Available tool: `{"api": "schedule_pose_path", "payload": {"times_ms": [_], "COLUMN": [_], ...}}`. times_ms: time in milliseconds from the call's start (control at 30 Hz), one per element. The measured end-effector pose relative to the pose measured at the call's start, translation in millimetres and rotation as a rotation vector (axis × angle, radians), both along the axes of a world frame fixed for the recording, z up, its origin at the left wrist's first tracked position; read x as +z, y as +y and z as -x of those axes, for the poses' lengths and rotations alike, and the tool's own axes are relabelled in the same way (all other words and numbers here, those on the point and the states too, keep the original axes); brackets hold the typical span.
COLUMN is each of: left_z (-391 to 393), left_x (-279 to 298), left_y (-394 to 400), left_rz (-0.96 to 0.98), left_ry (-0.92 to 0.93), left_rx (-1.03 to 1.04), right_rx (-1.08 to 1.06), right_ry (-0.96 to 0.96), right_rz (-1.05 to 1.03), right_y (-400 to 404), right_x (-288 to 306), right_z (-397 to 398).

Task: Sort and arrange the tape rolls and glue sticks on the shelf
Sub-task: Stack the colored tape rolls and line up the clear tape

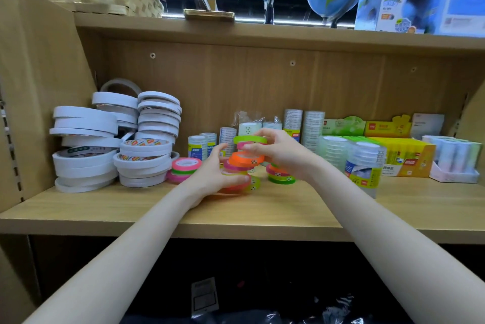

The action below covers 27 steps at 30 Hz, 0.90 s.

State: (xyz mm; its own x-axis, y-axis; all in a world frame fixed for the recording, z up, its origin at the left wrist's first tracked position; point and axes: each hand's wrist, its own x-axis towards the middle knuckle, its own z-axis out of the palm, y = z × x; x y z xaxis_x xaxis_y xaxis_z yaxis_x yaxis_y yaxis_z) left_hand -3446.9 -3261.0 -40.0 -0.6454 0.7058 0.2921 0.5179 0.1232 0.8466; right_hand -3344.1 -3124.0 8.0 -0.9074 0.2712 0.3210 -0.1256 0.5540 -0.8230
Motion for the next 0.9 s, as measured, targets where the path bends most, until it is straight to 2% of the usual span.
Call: {"api": "schedule_pose_path", "payload": {"times_ms": [167,267,300,367,433,467,567,733,900], "left_z": [-6.7,-11.0,-12.0,-14.0,-16.1,-16.4,-18.9,-17.3,-14.8], "left_x": [4.2,5.3,5.0,4.8,5.8,6.3,6.8,8.2,13.3], "left_y": [11.1,19.6,22.1,25.4,27.3,28.4,33.1,44.9,67.9], "left_rz": [-0.040,-0.036,-0.030,-0.025,-0.029,-0.038,-0.082,-0.163,-0.316], "left_ry": [0.054,0.187,0.227,0.268,0.259,0.236,0.162,0.034,-0.307], "left_rx": [0.047,0.153,0.178,0.207,0.215,0.207,0.149,0.147,0.157], "right_rx": [-0.039,-0.236,-0.324,-0.405,-0.323,-0.275,-0.202,-0.126,-0.111], "right_ry": [0.140,0.331,0.330,0.182,0.002,-0.024,0.082,0.031,0.095], "right_rz": [0.098,0.005,-0.071,-0.258,-0.321,-0.267,-0.047,-0.006,0.070], "right_y": [11.8,29.2,38.8,57.2,65.5,65.8,59.5,58.7,49.1], "right_x": [6.1,17.8,17.8,8.3,-10.4,-18.4,-26.0,-23.3,-31.6], "right_z": [2.6,-5.1,-7.6,-9.5,-7.9,-6.9,-7.3,-14.4,-11.4]}}
